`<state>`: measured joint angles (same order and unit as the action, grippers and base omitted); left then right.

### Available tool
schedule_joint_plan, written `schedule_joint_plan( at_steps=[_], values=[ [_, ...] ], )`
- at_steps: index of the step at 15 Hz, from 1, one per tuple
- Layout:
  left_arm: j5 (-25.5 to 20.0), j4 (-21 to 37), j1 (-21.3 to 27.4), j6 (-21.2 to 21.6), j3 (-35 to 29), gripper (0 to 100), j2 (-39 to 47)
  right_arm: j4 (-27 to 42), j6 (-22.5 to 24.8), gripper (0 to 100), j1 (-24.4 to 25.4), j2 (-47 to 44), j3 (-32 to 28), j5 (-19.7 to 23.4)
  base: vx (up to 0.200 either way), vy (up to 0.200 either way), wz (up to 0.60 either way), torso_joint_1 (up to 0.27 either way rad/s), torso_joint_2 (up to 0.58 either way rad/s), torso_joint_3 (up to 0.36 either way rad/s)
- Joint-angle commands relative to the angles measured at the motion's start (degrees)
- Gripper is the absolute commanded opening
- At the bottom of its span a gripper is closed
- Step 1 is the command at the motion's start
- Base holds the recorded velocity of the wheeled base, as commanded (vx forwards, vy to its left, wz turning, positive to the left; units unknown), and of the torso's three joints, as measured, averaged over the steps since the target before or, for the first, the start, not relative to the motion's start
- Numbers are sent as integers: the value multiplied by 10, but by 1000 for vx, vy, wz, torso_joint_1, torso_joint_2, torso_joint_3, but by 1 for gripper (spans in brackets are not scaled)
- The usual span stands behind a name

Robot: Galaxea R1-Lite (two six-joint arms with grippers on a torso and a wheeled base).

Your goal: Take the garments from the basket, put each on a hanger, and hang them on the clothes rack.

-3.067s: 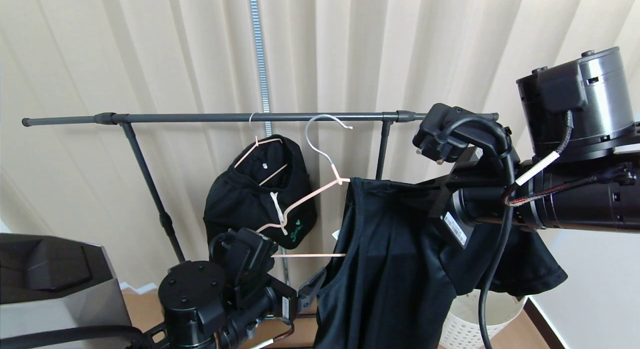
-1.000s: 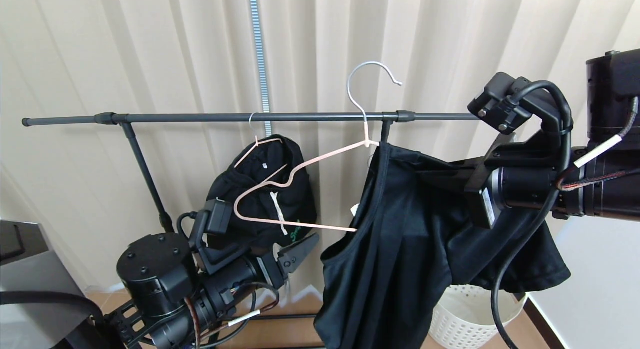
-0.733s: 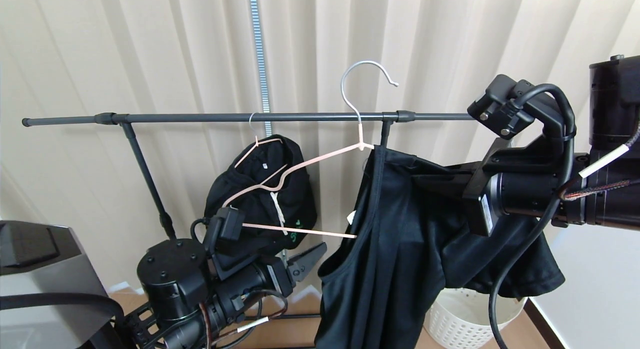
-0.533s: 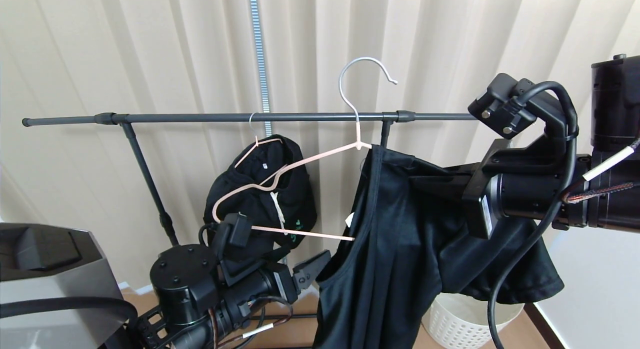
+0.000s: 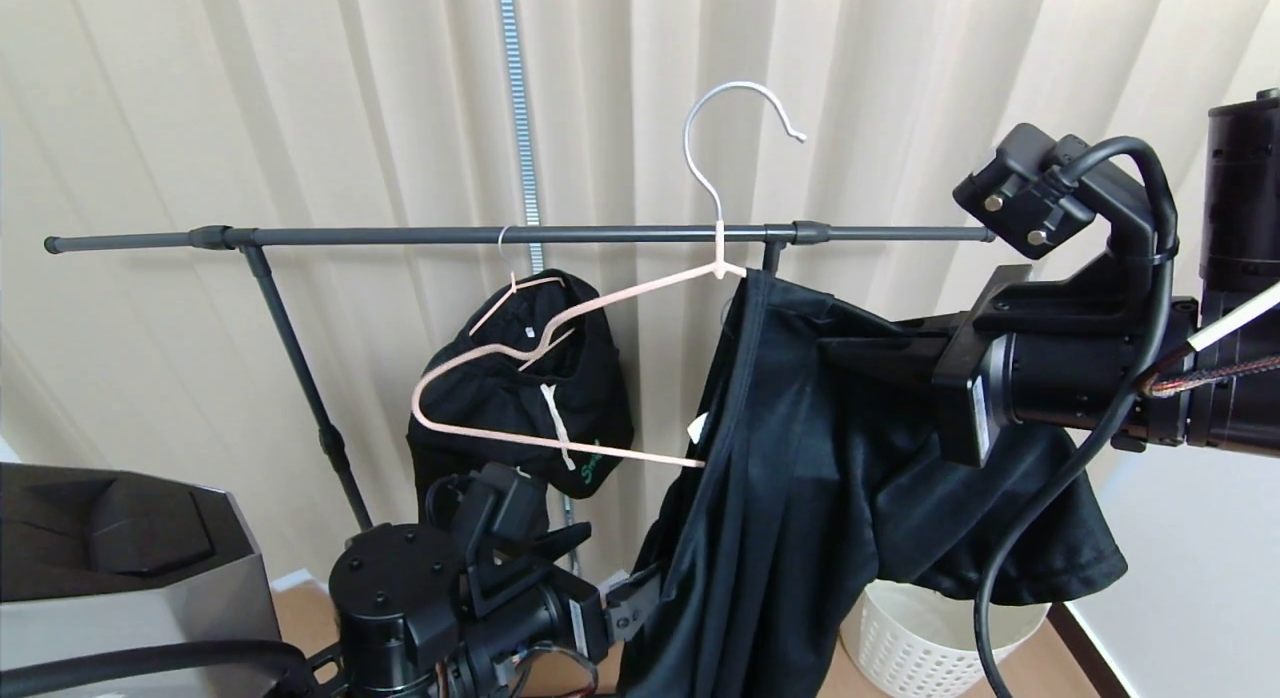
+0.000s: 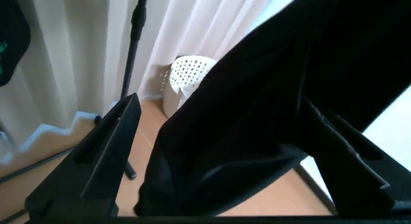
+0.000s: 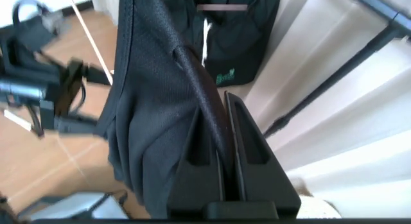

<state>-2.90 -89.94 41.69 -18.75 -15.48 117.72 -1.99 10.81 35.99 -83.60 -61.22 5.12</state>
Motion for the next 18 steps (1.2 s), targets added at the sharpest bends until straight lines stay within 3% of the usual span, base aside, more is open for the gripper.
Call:
schedule_joint_plan(
  at_steps=[1,2,7,10,12,16,18],
  values=[
    [9,-1,2,18,5,100,17,-14,-1,0,0,1,7,1,0,0,0,0,0,0],
    [25,-1,2,20,0,0,23,-16,-1,0,0,4,12,1,0,0,0,0,0,0],
    [32,-1,-14,20,-7,0,-17,-18,-1,0,-29,21,45,1,0,0,0,0,0,0],
    [26,-1,-87,27,-24,0,-43,-38,-1,0,-63,51,115,4,0,0,0,0,0,0],
    [26,-1,-107,28,-36,0,-42,-68,0,0,-82,55,151,28,0,0,0,0,0,0],
    [25,-1,-156,28,-61,0,-39,-74,7,0,-104,56,169,35,0,0,0,0,0,0],
    [25,-1,-171,28,-71,0,-40,-74,35,0,-105,55,177,34,0,0,0,0,0,0]
  ],
)
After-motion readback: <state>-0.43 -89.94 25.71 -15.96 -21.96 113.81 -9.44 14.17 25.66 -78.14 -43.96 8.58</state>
